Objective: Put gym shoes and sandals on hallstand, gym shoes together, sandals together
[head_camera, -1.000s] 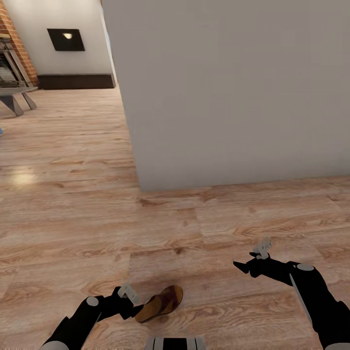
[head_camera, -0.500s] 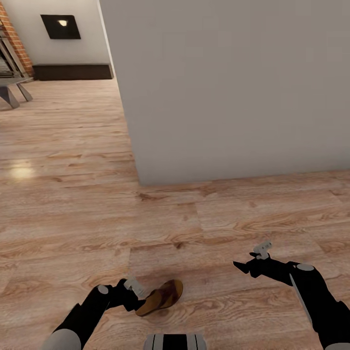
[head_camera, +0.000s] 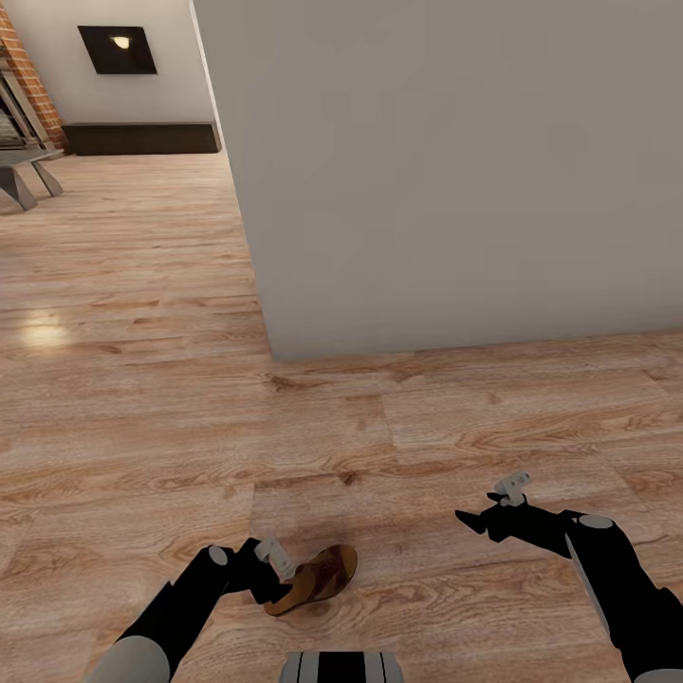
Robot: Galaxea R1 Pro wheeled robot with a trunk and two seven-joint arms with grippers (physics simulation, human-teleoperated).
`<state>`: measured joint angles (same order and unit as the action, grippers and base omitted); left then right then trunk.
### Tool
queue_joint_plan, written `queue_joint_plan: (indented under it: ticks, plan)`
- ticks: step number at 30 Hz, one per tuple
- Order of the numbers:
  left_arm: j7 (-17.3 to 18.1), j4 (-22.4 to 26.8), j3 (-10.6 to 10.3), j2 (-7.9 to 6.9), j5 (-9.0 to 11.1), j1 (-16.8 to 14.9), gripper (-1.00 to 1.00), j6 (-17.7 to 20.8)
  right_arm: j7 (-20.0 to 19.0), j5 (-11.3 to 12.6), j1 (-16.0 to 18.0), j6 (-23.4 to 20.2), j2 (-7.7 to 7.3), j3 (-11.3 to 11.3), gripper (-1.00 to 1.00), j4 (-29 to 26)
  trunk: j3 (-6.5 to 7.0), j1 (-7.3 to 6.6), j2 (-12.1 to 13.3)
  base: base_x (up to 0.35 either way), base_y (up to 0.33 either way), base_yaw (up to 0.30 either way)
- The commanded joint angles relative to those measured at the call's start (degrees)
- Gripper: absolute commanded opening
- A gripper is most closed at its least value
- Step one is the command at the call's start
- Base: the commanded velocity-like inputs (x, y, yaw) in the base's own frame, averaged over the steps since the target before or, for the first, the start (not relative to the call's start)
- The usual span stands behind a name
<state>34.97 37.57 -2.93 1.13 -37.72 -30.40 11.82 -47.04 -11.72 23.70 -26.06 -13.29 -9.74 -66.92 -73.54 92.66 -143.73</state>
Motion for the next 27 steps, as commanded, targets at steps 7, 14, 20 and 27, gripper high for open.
queue_joint_plan:
  ticks: [7, 14, 20, 27]
  plan:
    - [0.3, 0.3, -0.7, 0.01, -0.3, 0.0, 1.00, 0.6, -0.4, -0.4, 0.0, -0.2, 0.02, -0.1, 1.00, -0.1, -1.23, 0.12, -0.1, 0.000, 0.000, 0.000]
    - [0.3, 1.5, -0.7, -0.06, -0.3, 0.0, 1.00, 0.6, -0.4, -0.4, 0.0, -0.2, 0.02, -0.1, 1.00, -0.1, -3.28, 0.30, -0.2, 0.000, 0.000, 0.000]
    - [0.3, 2.8, -0.8, 0.07, -0.4, 0.0, 1.00, 0.7, -0.4, -0.4, 0.0, -0.2, 0.01, -0.1, 1.00, -0.1, -5.14, 0.45, -0.3, 0.000, 0.000, 0.000]
    - [0.1, 5.8, -0.9, 0.22, -1.9, 0.0, 1.00, 2.6, -0.4, -0.4, 0.0, -0.2, 0.02, -0.1, 1.00, -0.1, -5.97, 0.48, -0.3, 0.000, 0.000, 0.000]
